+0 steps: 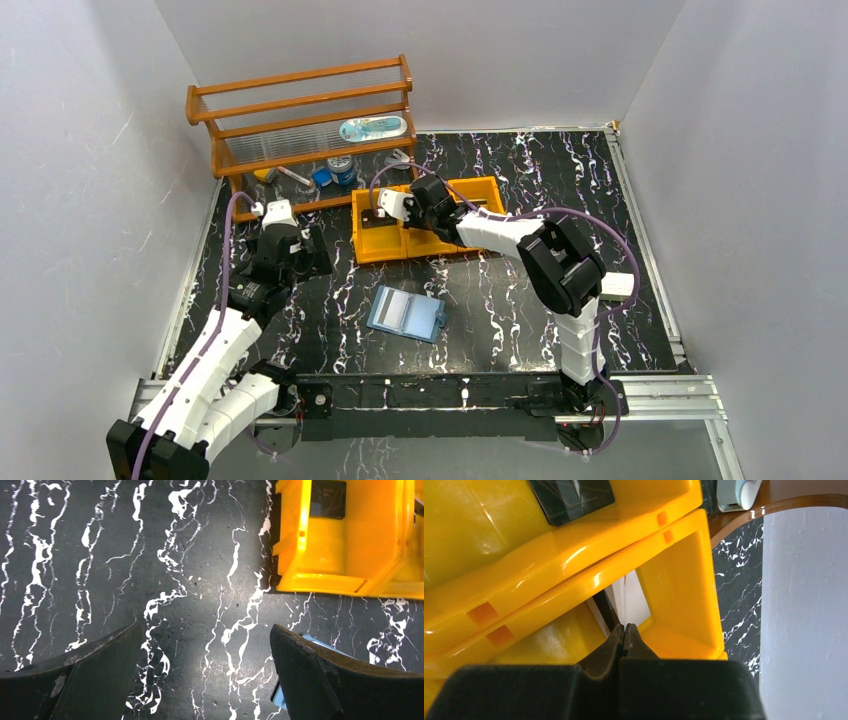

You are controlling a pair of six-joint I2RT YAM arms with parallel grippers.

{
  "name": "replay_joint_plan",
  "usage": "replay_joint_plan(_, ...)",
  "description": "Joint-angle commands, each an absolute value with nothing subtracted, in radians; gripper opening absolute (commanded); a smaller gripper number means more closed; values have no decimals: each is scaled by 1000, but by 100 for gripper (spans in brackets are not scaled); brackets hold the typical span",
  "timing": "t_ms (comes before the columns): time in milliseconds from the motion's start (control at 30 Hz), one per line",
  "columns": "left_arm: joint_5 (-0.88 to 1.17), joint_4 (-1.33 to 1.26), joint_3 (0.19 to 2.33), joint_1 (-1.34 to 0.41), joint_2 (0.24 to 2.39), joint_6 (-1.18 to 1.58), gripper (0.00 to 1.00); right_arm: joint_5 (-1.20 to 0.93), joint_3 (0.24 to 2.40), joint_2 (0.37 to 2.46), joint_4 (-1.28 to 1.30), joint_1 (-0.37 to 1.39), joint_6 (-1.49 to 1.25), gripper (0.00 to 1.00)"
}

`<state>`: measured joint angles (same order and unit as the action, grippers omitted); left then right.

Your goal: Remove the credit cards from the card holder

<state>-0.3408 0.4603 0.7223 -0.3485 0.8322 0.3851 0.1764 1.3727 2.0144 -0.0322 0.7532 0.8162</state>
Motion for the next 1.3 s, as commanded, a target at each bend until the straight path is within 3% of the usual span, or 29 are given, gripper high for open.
replay_joint_plan(0,-453,505,770,-344,797,414,98,210,1419,2029,-67,754,890,1)
replay_joint_plan(433,-465,518,776,-345,786,426,98,198,1439,2087,-74,750,964,5)
replay_joint_plan(600,-465,521,778,-344,787,431,98,177,1439,2083,-48,751,937,10)
replay_joint_plan(767,-463,522,781,-345,786,436,98,103,1467,2062,-5,739,827,23)
replay_joint_plan(1267,-443,518,775,-344,786,430,98,74,1493,2078,33,718,756,31)
